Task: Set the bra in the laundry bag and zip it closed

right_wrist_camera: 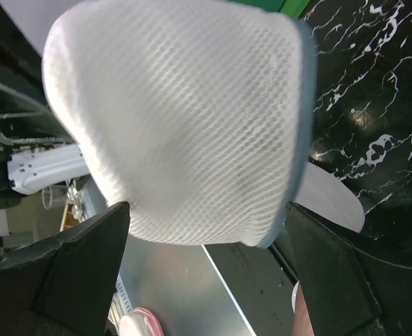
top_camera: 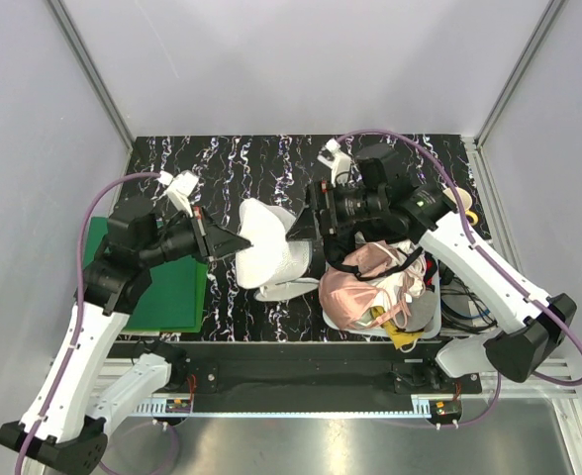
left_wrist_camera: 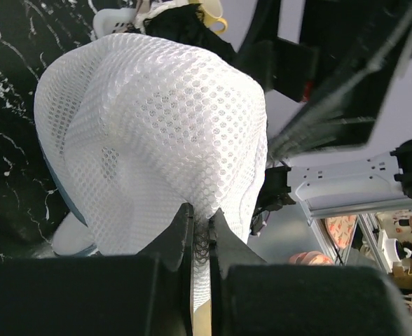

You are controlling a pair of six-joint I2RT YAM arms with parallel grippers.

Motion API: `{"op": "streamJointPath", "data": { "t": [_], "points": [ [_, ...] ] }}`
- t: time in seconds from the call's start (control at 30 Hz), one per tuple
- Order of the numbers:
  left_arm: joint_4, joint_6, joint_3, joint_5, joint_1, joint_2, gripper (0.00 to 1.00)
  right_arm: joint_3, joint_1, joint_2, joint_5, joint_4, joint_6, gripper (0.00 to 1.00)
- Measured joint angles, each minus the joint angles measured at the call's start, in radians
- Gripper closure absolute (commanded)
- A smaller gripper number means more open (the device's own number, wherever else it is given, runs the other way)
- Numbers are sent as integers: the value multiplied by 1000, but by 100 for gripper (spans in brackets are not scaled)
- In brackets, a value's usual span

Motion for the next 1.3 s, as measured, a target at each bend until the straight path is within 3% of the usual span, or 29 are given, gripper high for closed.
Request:
{"op": "streamJointPath", "data": {
  "t": [0.2,0.33,0.6,0.67,0.7,0.73,0.77,0.8,0.83,0.87,0.93,0.97,1.03,1.17,1.3],
  "points": [
    [37,-6,-14,58,3,-47,100,-38,-116,1,-106,93,63,0],
    [70,-20,-29,103,3,-61,100,-58,-124,21,-220,189,138,0],
    [167,-58,-56,174,4,-80,100,-216,-122,59,-422,527,401,2],
    [187,-69,-67,183,4,-90,100,-230,-122,69,-444,592,451,9],
    [196,-72,-74,183,4,-96,100,-236,-122,73,-452,626,478,24],
    [201,-74,-81,183,4,-102,100,-238,-122,78,-460,658,504,32],
    [203,-75,-87,181,4,-106,94,-238,-122,83,-466,690,520,44],
    [196,-73,-92,172,4,-110,85,-237,-122,90,-472,722,547,65],
    [184,-68,-93,158,4,-115,76,-231,-122,100,-478,743,563,76],
    [170,-60,-93,130,4,-122,60,-216,-122,116,-480,761,576,83],
    [125,-39,-93,55,4,-134,42,-158,-122,163,-486,758,587,98],
    [89,-42,-93,-6,4,-145,34,-110,-122,197,-484,748,576,100],
    [30,-32,-93,-95,5,-165,7,6,-122,267,-471,695,539,100],
    [-129,-22,-74,-293,5,-211,3,288,-121,398,-412,473,336,100],
    [-294,-18,19,-475,6,-219,5,594,-88,512,-299,145,14,84]
  ]
}}
